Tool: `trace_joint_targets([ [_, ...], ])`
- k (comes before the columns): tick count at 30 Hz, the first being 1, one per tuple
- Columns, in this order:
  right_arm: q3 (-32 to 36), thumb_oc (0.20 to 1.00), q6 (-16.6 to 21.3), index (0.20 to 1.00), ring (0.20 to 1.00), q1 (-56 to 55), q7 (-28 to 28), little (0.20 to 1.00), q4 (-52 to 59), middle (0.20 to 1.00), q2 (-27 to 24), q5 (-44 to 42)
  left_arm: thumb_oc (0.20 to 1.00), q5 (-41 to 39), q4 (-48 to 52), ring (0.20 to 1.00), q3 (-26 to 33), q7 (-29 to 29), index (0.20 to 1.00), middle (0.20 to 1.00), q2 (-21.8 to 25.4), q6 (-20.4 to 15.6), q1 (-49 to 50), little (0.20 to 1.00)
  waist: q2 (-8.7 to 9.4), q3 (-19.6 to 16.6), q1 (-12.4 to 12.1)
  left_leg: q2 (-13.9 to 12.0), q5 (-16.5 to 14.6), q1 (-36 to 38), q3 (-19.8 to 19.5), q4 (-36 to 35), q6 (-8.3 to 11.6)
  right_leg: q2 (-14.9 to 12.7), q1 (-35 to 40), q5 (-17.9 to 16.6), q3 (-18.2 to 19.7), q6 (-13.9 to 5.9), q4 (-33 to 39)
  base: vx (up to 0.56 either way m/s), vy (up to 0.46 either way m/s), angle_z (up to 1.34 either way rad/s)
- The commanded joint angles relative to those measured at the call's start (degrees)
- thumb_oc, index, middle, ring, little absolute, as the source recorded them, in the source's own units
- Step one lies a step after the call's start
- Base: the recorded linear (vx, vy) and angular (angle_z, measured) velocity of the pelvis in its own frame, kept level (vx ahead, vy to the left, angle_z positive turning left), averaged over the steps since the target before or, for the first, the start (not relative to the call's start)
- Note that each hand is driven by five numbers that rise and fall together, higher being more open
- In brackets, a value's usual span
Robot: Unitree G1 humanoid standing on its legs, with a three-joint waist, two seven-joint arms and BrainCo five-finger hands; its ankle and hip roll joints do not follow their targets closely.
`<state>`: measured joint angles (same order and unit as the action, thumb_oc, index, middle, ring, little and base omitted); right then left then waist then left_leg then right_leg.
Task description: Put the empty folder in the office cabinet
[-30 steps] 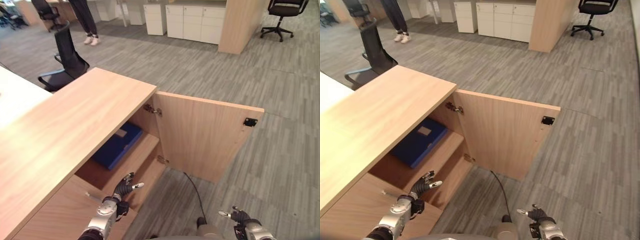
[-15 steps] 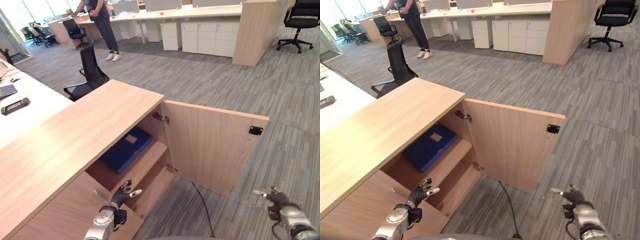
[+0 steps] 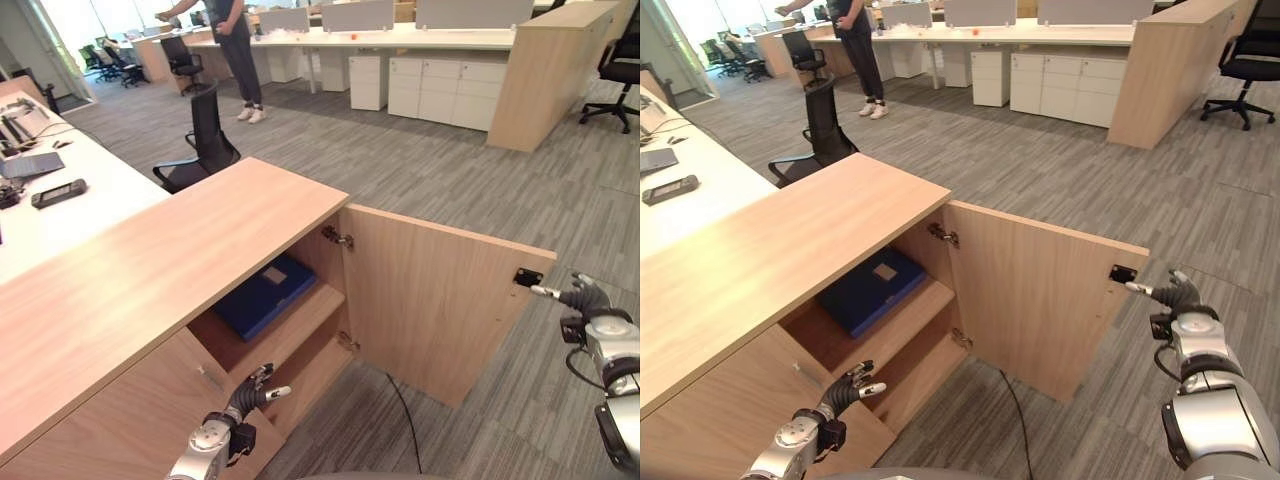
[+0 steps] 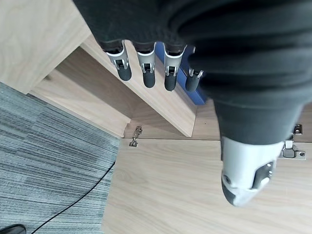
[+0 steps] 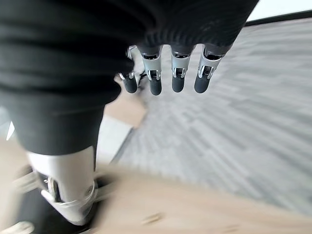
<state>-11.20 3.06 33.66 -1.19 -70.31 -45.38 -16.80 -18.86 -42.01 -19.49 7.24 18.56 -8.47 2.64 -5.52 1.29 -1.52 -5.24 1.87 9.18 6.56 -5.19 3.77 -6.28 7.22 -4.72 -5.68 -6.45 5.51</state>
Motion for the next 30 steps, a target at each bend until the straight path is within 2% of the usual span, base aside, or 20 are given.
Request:
trace_joint_targets([
  [1, -3.7, 1.000, 1.7, 1.000, 1.000, 8.0, -0.5, 1.000, -5.1, 1.000, 1.1, 0.4, 1.000, -0.8, 2.4, 1.000, -2.3, 0.6, 1.000, 1.000, 3.2, -1.2, -2.3, 1.000, 3.94, -0.1, -0.8, 0.1, -1.4, -1.2, -2.3, 0.2, 2.10, -1.5, 1.1, 5.3, 0.2, -2.09, -1.5, 0.01, -0.026, 0.09],
  [5, -6.3, 1.000, 1.4, 1.000, 1.000, 13.8, -0.8, 1.000, -6.9, 1.000, 1.6, 0.5, 1.000, -1.6, 4.7, 1.000, -3.8, 1.5, 1.000, 1.000, 3.7, -0.7, -2.3, 1.000, 3.51, -0.1, -3.0, 0.3, -0.6, -2.6, -4.8, 0.2, 2.29, -1.3, 1.4, 5.6, -1.5, -1.71, -1.2, 0.00, -0.023, 0.19],
  [10, -6.1, 1.000, 1.4, 1.000, 1.000, 14.3, -0.8, 1.000, -7.1, 1.000, 3.1, -0.8, 1.000, -1.8, 5.0, 1.000, -4.2, 1.6, 1.000, 1.000, 3.8, -0.4, -2.7, 1.000, 3.06, -0.1, -4.1, 0.7, 0.0, -3.7, -6.6, 0.2, 2.39, -1.4, 1.5, 5.7, -3.3, -1.59, -0.9, 0.00, -0.008, 0.20],
  [13, -6.1, 1.000, 1.6, 1.000, 1.000, 12.4, -0.3, 1.000, -6.0, 1.000, 6.6, -2.1, 1.000, -1.6, 4.5, 1.000, -3.9, 1.1, 1.000, 1.000, 3.6, -0.3, -2.8, 1.000, 2.62, 0.0, -4.7, 0.9, 0.3, -4.4, -7.8, 0.2, 2.41, -1.3, 1.7, 5.8, -4.3, -1.40, -0.7, 0.00, -0.004, 0.21],
  [21, -6.5, 1.000, 1.4, 1.000, 1.000, 5.8, 0.7, 1.000, -4.5, 1.000, 13.4, -0.7, 1.000, -1.6, 3.3, 1.000, -2.5, 0.1, 1.000, 1.000, 3.3, -0.6, -2.1, 1.000, 2.51, 0.3, -4.0, 0.8, 0.4, -4.8, -8.1, 0.2, 2.28, -1.1, 1.5, 5.8, -4.3, -1.08, -0.7, -0.01, -0.003, 0.03],
  [30, -5.0, 1.000, 2.1, 1.000, 1.000, 0.3, 0.5, 1.000, -0.4, 1.000, 15.8, -2.0, 1.000, -1.3, 3.6, 1.000, -0.5, -0.6, 1.000, 1.000, 3.5, -0.8, -1.8, 1.000, 2.75, 0.5, -3.4, 0.7, 0.5, -4.7, -7.5, 0.2, 2.25, -0.9, 1.5, 5.7, -3.7, -1.02, -0.6, 0.00, 0.000, 0.00],
])
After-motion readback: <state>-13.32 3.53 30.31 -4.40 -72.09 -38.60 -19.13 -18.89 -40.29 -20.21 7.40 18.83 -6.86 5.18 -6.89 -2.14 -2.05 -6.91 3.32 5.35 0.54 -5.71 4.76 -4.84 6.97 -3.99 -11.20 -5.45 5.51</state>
